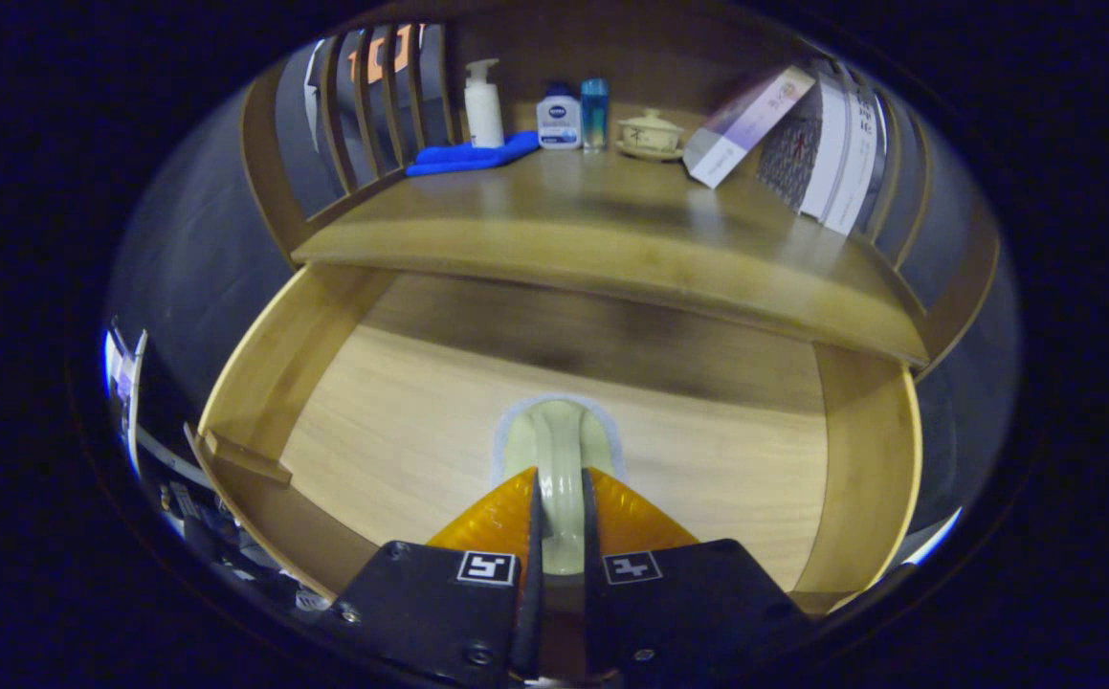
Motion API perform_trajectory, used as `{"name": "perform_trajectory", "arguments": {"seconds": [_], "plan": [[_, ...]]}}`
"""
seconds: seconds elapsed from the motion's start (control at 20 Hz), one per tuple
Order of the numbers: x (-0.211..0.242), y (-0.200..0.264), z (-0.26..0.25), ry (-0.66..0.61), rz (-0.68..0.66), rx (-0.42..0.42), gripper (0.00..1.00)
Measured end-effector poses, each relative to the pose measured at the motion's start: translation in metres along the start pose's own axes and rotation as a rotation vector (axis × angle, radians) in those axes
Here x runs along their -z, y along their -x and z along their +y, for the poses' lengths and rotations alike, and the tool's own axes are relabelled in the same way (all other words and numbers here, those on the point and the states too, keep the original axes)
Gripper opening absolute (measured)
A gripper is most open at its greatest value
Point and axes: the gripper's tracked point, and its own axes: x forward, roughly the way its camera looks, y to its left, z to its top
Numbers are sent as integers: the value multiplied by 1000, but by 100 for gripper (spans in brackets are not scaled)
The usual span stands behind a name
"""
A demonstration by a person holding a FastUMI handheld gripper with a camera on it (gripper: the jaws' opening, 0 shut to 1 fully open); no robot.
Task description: Pull open the drawer, take out the items inside it, and place them on the countertop above the cabinet.
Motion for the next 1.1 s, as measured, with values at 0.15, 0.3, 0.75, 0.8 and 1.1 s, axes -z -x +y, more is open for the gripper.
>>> {"name": "perform_trajectory", "arguments": {"seconds": [0.15, 0.3, 0.75, 0.8, 1.1], "plan": [[-24, 23, 4, -14, -53, -7, 20], [-52, 43, 7, -24, -106, -15, 20], [-147, 71, 20, -8, -221, -10, 20], [-159, 71, 20, -9, -231, -3, 20], [-209, 38, 16, -4, -232, 42, 20]]}}
